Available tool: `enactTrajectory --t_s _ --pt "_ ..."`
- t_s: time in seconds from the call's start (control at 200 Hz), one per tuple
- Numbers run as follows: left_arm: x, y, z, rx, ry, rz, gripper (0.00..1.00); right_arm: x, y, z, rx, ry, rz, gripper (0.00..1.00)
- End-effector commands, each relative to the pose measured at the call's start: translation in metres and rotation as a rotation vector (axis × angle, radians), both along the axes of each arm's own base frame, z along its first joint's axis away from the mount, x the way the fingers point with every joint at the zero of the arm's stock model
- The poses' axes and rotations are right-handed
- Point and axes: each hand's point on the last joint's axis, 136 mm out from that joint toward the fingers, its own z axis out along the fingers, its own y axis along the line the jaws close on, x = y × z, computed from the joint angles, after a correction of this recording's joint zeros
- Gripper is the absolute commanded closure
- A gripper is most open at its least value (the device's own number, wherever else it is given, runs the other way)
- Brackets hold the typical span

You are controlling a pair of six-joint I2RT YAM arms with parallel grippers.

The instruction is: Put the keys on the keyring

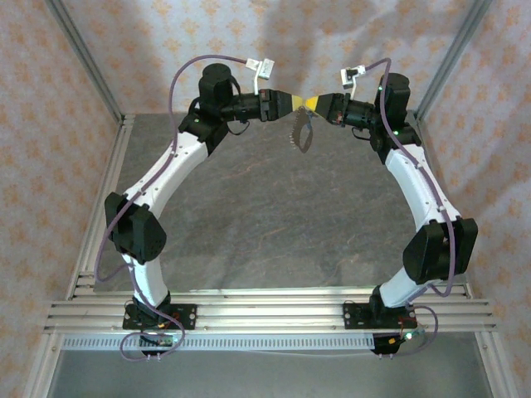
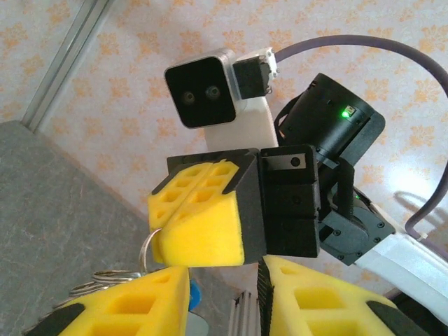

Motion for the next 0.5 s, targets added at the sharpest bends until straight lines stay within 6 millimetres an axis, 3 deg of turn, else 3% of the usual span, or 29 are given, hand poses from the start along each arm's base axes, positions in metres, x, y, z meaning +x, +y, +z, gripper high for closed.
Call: enactTrajectory --t_s 0.0,0.495 --pt "0.007 0.004 0.003 -0.012 -0.017 0.011 0.67 -0.012 -0.001 0.023 0.006 -0.101 0.026 1.00" --pt "0.018 0.002 -0.006 -0.033 0.019 0.028 0.66 -0.012 -0.002 0.026 0.018 -0.111 0.017 1.00"
